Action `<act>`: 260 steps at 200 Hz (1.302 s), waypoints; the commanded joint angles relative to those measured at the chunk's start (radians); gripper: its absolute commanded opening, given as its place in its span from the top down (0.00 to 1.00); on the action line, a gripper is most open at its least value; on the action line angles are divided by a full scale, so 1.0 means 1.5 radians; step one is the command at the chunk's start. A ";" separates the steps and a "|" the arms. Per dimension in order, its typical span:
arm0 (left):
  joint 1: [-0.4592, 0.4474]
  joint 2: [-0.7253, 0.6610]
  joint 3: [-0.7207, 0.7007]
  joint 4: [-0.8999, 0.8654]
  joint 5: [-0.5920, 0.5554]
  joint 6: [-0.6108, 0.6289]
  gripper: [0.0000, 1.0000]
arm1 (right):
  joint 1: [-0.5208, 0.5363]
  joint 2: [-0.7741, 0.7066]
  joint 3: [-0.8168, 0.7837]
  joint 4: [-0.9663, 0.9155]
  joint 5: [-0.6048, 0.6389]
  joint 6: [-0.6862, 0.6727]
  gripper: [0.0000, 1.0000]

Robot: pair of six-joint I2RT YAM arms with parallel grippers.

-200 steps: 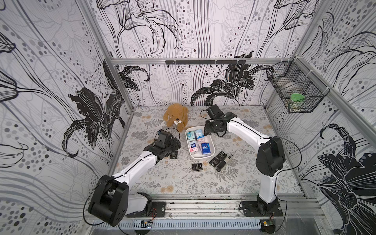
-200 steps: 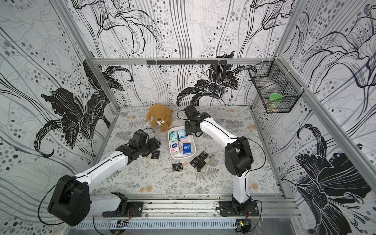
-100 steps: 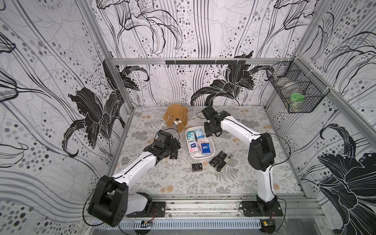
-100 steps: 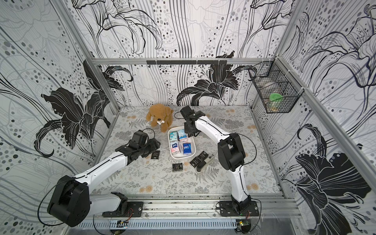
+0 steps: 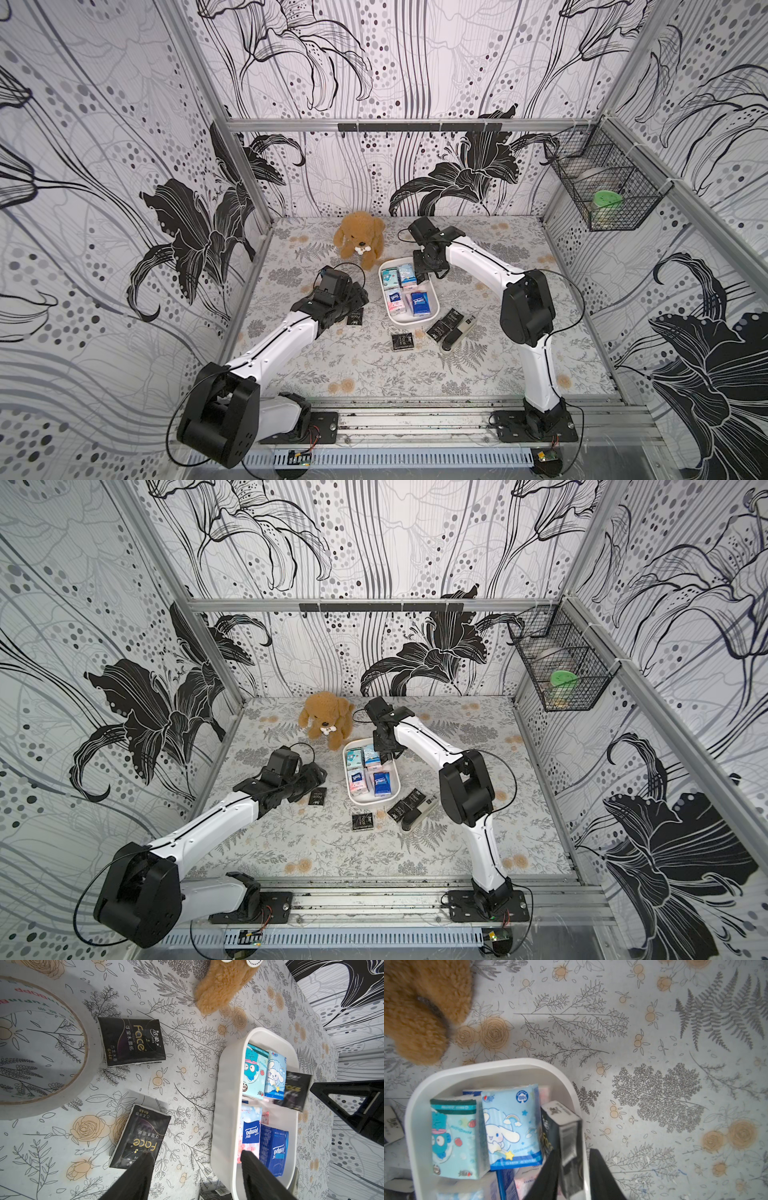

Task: Put the pocket tissues into the storage box
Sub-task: Place the pocket tissues in the storage box, then pick up the pocket tissues from the center of the board.

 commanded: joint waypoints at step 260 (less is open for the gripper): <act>0.093 0.412 0.371 -0.103 -0.105 0.291 0.24 | 0.004 -0.397 -0.423 0.145 -0.069 0.096 0.41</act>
